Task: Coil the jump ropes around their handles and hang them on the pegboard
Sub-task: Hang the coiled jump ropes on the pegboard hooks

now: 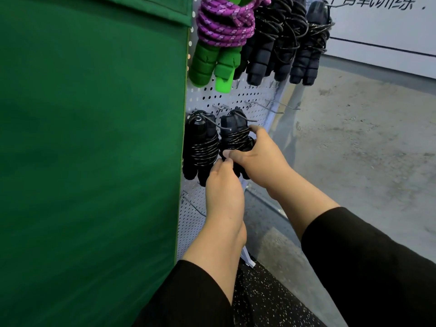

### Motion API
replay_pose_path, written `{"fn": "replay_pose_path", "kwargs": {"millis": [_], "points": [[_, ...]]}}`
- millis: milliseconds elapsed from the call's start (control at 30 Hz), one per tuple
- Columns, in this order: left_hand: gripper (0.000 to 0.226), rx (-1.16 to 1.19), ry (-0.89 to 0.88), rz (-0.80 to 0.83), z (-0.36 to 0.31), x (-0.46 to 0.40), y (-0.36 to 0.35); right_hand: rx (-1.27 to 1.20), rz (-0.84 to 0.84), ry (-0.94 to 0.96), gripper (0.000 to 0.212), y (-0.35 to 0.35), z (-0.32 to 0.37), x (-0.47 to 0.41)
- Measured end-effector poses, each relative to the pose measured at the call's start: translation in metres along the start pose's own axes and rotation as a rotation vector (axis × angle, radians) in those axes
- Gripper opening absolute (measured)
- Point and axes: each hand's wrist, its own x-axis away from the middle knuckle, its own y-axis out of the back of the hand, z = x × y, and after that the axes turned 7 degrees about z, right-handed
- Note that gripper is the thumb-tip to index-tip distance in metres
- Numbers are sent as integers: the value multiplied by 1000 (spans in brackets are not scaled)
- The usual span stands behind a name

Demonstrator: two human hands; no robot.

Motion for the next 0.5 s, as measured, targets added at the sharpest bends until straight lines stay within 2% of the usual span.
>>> {"fn": "replay_pose_path", "kwargs": {"millis": [133,200,333,500], "points": [[24,31,39,-29,0,1,0,-14,22,1,91,-2,-5,-2],[30,70,89,-29,1,2,0,-28,28,-15,94,0,-5,2],[36,126,168,-36,4,6,2,-64,-27,-64,76,8,-15,25],[17,63,206,-7,17,-3,6,-52,-103,-199,58,1,-83,80]]}}
